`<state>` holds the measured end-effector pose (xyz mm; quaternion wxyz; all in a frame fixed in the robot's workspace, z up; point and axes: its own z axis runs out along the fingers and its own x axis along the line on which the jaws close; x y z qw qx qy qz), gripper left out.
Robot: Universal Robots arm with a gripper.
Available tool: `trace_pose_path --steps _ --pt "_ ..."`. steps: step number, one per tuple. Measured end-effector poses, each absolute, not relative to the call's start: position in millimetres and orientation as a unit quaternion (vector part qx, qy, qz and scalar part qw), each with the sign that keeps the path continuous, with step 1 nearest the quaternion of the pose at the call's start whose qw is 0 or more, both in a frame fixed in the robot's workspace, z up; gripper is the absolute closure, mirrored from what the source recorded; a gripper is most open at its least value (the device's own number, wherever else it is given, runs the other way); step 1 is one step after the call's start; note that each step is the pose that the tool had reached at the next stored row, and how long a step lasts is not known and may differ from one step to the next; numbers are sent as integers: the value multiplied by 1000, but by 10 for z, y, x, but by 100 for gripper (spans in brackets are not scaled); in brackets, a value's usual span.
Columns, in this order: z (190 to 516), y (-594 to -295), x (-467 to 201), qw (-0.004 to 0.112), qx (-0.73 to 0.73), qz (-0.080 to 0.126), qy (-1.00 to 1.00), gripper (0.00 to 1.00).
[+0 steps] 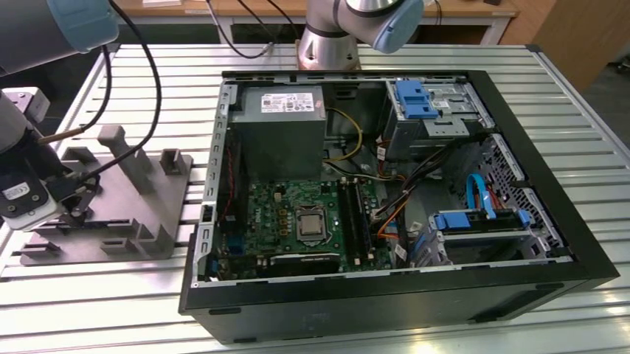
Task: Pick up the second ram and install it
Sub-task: 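Pick up the second ram and move it above second insertion slot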
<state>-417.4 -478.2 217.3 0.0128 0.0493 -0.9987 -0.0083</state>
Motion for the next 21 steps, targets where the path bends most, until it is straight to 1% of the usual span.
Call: trace_pose_path --steps 21 --pt "2173 -4782 -4174 13 110 -7 -994 90"
